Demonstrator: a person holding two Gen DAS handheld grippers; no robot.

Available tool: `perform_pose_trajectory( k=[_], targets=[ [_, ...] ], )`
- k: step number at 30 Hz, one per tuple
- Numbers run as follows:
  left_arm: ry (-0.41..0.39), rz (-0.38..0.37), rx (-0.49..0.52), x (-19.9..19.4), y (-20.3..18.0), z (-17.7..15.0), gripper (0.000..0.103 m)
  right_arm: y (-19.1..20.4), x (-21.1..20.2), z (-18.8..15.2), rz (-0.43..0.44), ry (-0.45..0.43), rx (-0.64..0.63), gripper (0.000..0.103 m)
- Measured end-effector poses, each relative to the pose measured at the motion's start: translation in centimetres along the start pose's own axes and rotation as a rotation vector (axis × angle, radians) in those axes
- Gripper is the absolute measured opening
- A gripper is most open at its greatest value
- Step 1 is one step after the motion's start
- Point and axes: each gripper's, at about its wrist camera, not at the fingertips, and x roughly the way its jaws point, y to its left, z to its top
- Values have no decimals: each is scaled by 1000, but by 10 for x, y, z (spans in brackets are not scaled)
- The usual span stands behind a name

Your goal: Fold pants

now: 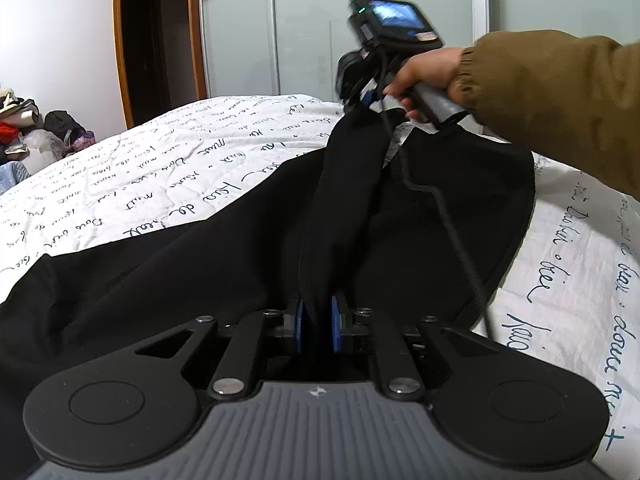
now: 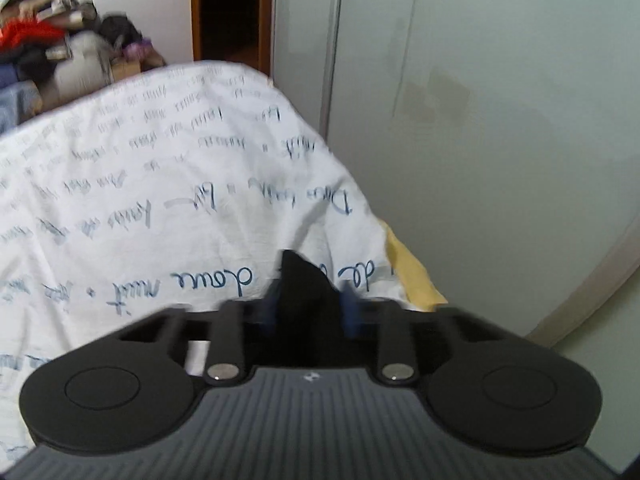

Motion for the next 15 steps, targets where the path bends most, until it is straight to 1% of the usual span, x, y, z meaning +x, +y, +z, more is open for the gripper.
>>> perform_pose_trajectory(
  k=[1, 2, 4, 6, 12, 15],
  targets=[
    [0, 0, 0, 0, 0, 0, 13, -4, -8, -1, 17, -17, 11, 11],
    [0, 1, 2, 0, 0, 0, 13, -7, -16, -1, 32, -33, 7, 9],
    [0, 1, 0, 0, 1, 0, 13, -13, -32, -3, 38, -66, 4, 9],
    [1, -8, -14, 0, 3, 1, 13, -23, -49, -2, 70, -102, 33, 9],
    [9, -35, -73, 1, 13, 5, 13, -45, -109, 9, 132, -224, 58, 9],
    [-2, -19, -75, -3, 14, 7, 13, -60, -142, 15, 198, -289, 110, 9]
  ],
)
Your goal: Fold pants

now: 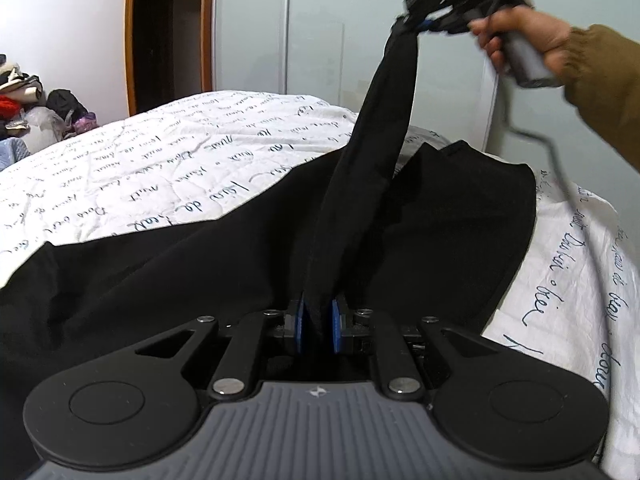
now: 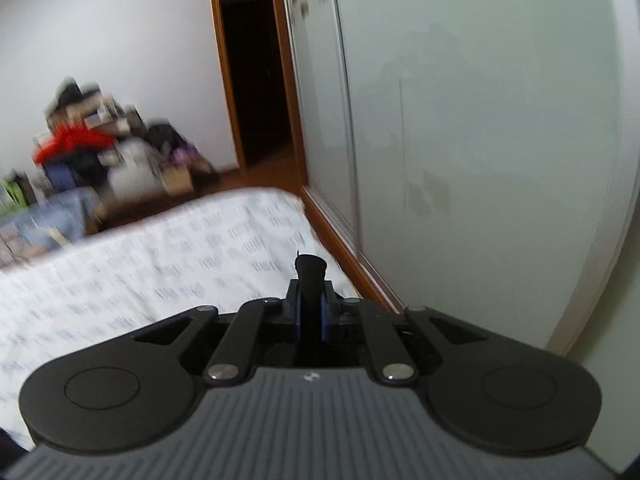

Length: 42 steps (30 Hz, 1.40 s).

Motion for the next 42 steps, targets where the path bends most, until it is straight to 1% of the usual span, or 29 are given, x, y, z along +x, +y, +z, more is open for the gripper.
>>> perform_pose_trajectory(
  k=[5, 7, 9, 11, 12, 14, 16, 18, 20, 21, 22, 25, 26, 27, 29, 30, 31, 32, 34, 37, 39, 42],
  targets=[
    [-44, 36, 19, -16, 2, 5, 13, -9, -45, 22, 84, -87, 63, 9],
    [-59, 36, 45, -25, 2, 6, 12, -19, -59, 27, 121, -114, 119, 9],
    [-68, 32, 93, -35, 0, 6, 12, -35, -74, 25, 146, -134, 188, 9],
    [-57, 28, 139, -40, -4, 4, 12, -56, -84, 12, 161, -139, 267, 9],
    [-42, 13, 159, -40, -6, 2, 12, -67, -86, 2, 161, -132, 302, 9],
    [-16, -16, 185, -39, -9, -4, 12, -92, -84, -25, 153, -97, 388, 9],
    [1, -34, 221, -37, -17, -9, 12, -116, -78, -54, 116, -49, 464, 9],
    [4, -51, 242, -38, -23, -13, 12, -139, -72, -81, 78, -6, 545, 10],
    [-3, -61, 248, -40, -26, -13, 12, -156, -69, -100, 81, 20, 633, 10],
    [-9, -61, 245, -42, -25, -13, 12, -163, -71, -105, 93, 18, 663, 10],
    [-14, -64, 238, -43, -23, -12, 12, -166, -75, -106, 109, 5, 671, 10],
    [-22, -78, 212, -46, -20, -14, 12, -168, -97, -105, 172, -82, 651, 10],
    [-17, -81, 217, -46, -19, -16, 12, -169, -104, -108, 177, -104, 640, 9],
    [-9, -78, 230, -45, -21, -18, 12, -171, -106, -113, 160, -104, 627, 9],
    [12, -74, 256, -43, -23, -22, 12, -180, -99, -130, 86, -44, 625, 10],
    [19, -76, 263, -42, -24, -23, 12, -187, -92, -141, 49, -5, 650, 10],
    [17, -74, 272, -44, -25, -24, 12, -195, -84, -152, 33, 30, 680, 13],
    [14, -73, 282, -45, -27, -25, 12, -201, -77, -163, 34, 54, 709, 13],
    [5, -75, 288, -47, -26, -24, 12, -205, -69, -177, 23, 73, 733, 13],
    [-7, -78, 282, -50, -23, -24, 12, -205, -62, -178, 33, 73, 736, 13],
    [-25, -90, 285, -55, -21, -26, 11, -202, -67, -170, 53, 38, 706, 13],
    [-42, -124, 301, -64, -17, -31, 11, -199, -76, -158, 197, -87, 707, 12]
  ],
)
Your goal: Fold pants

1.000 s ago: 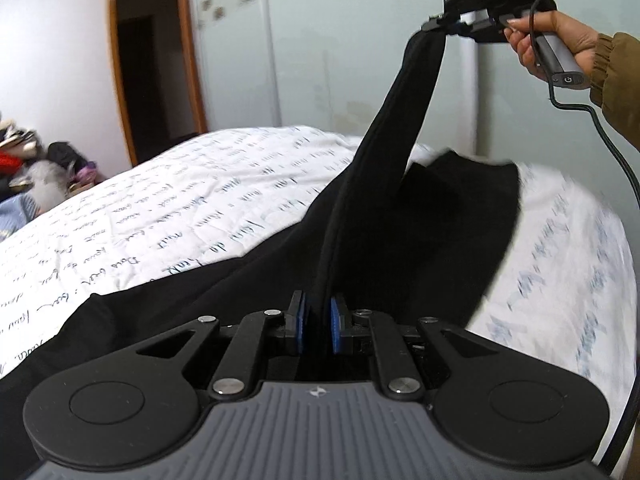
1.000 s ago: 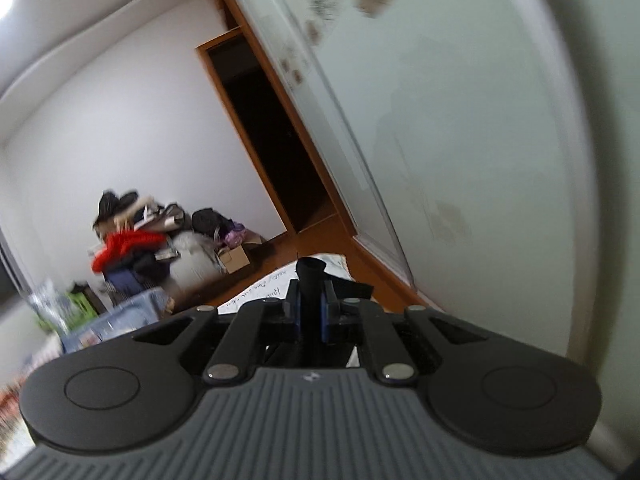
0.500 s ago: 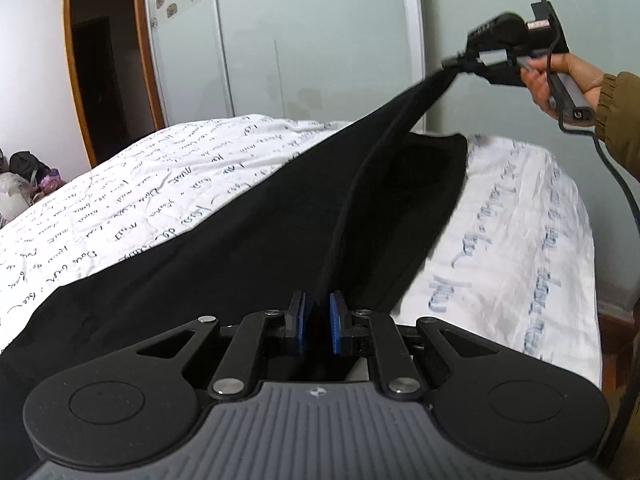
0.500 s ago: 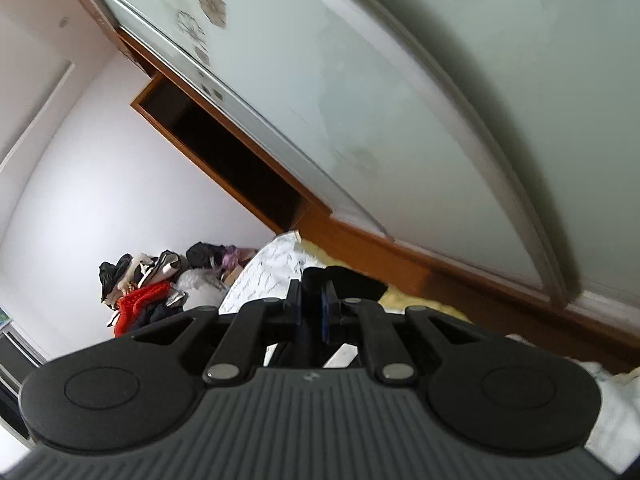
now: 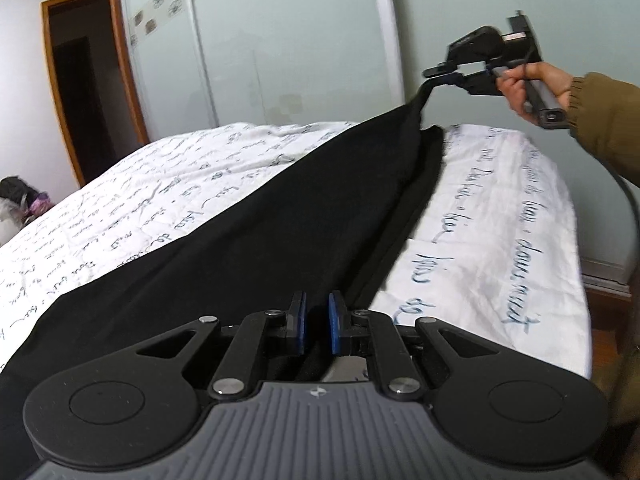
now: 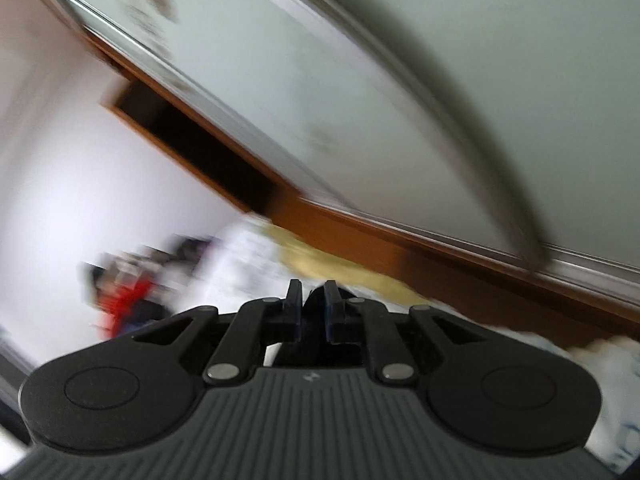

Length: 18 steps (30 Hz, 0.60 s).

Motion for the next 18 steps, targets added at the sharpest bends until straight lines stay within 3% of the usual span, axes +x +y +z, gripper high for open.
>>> perform_pose_trajectory(
  k=[1, 2, 3, 4, 5, 8, 11, 13, 15, 16, 17, 18],
  targets=[
    [7, -5, 9, -1, 0, -1, 11, 4, 4, 3, -7, -8, -27, 13],
    [20, -6, 18, 0, 0, -3, 11, 6, 9, 4, -94, 3, -74, 22],
    [30, -8, 29, 2, -1, -5, 11, 7, 16, 3, -241, 25, -134, 44],
    [33, -9, 40, 2, -3, -6, 11, 5, 21, -1, -370, 39, -184, 53],
    [34, -12, 49, 2, -4, -6, 11, 1, 22, -5, -425, 44, -204, 51],
    [28, -20, 54, 3, -5, -4, 11, -10, 17, -15, -308, 40, -92, 57],
    [17, 1, 31, 3, -3, 0, 12, 1, 27, -15, -308, 26, -149, 67],
    [-1, 33, 8, 2, -1, 3, 12, 5, 44, -8, -272, 54, -176, 88],
    [-11, 57, -8, 1, 2, 5, 12, 4, 60, 0, -219, 103, -173, 89],
    [-11, 67, -14, 1, 3, 5, 12, 4, 68, 1, -218, 129, -169, 83],
    [-10, 72, -18, 0, 4, 5, 12, 2, 75, 2, -217, 158, -164, 74],
    [-11, 78, -19, -1, 5, 5, 12, 2, 82, 1, -222, 180, -166, 45]
  ],
)
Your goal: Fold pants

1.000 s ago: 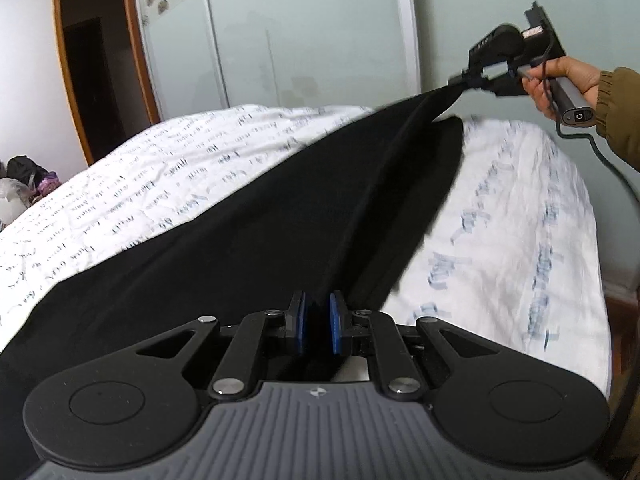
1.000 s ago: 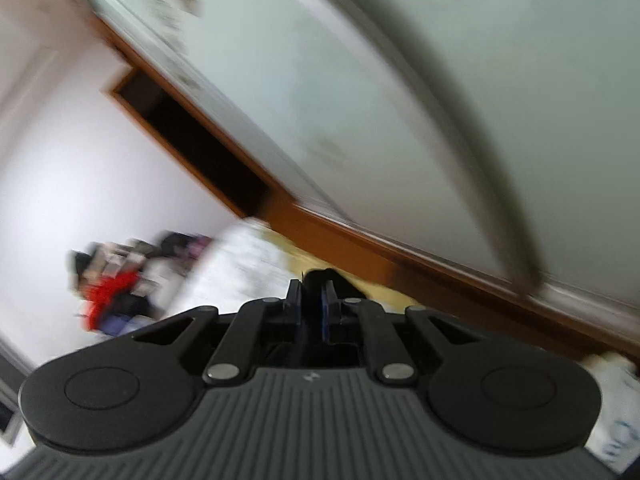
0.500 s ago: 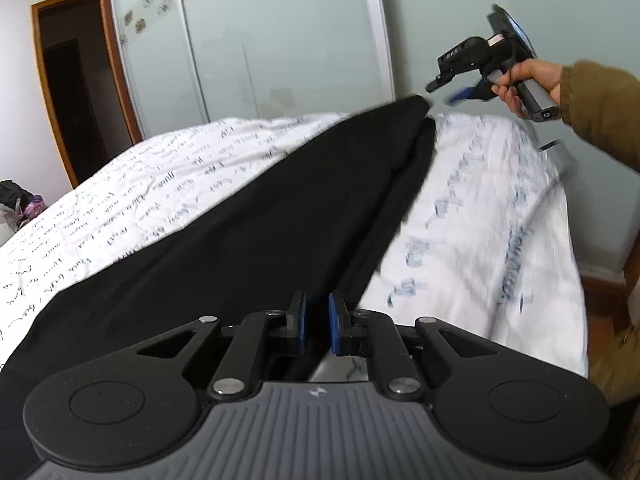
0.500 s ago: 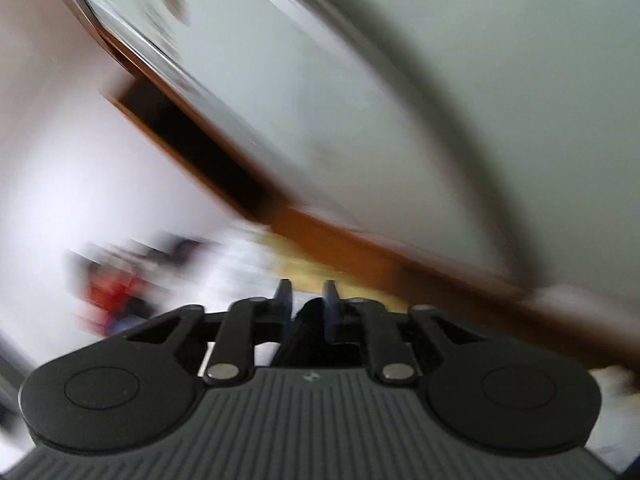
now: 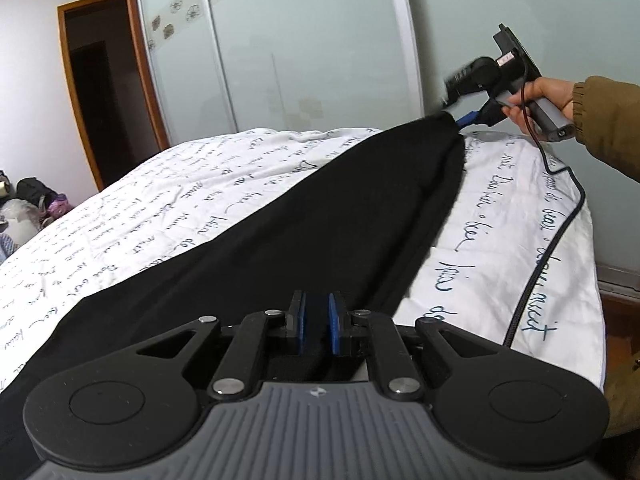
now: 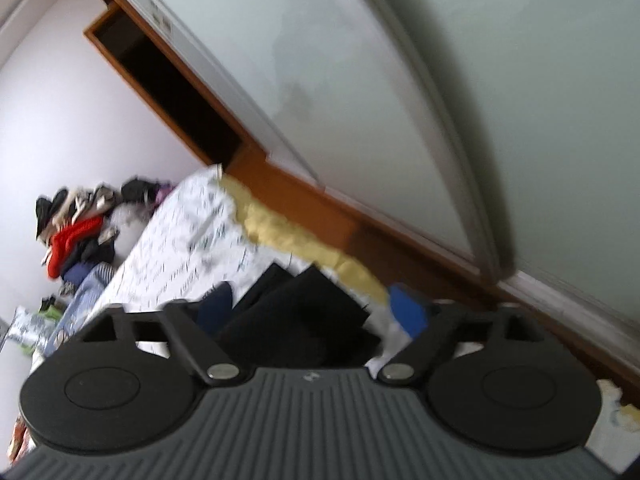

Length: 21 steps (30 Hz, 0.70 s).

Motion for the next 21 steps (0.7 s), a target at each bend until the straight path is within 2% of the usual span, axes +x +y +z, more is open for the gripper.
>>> perform_pose_trajectory(
  k=[1, 2, 3, 7, 8, 12, 14, 15, 17, 19, 21],
  targets=[
    [-1, 7, 2, -1, 1, 0, 12, 3, 3, -1, -18, 12, -9, 22],
    [-3, 13, 3, -3, 2, 0, 12, 4, 3, -1, -26, 20, -18, 13],
    [-5, 21, 2, -4, 4, 0, 12, 6, 5, 0, -12, 22, -20, 10],
    [-32, 43, -34, -10, 12, 4, 12, 29, -14, -4, 22, -19, -44, 9],
    [-35, 46, -46, -10, 14, 6, 12, 37, -23, -2, 57, -27, -53, 9],
    [-32, 73, -67, -7, 19, 12, 12, 112, -49, 18, 258, -91, -161, 9],
    [-27, 63, -77, -8, 22, 10, 12, 137, -66, 24, 262, -143, -251, 9],
    [-24, 58, -82, -8, 23, 8, 12, 139, -69, 26, 234, -149, -274, 9],
    [-3, 54, -75, -6, 22, 3, 12, 124, -62, 29, 120, -117, -272, 9],
    [20, 60, -54, -3, 19, 0, 12, 97, -37, 24, -85, -20, -301, 11],
    [33, 67, -24, -2, 16, -1, 12, 66, -8, 13, -283, 76, -305, 19]
  ],
)
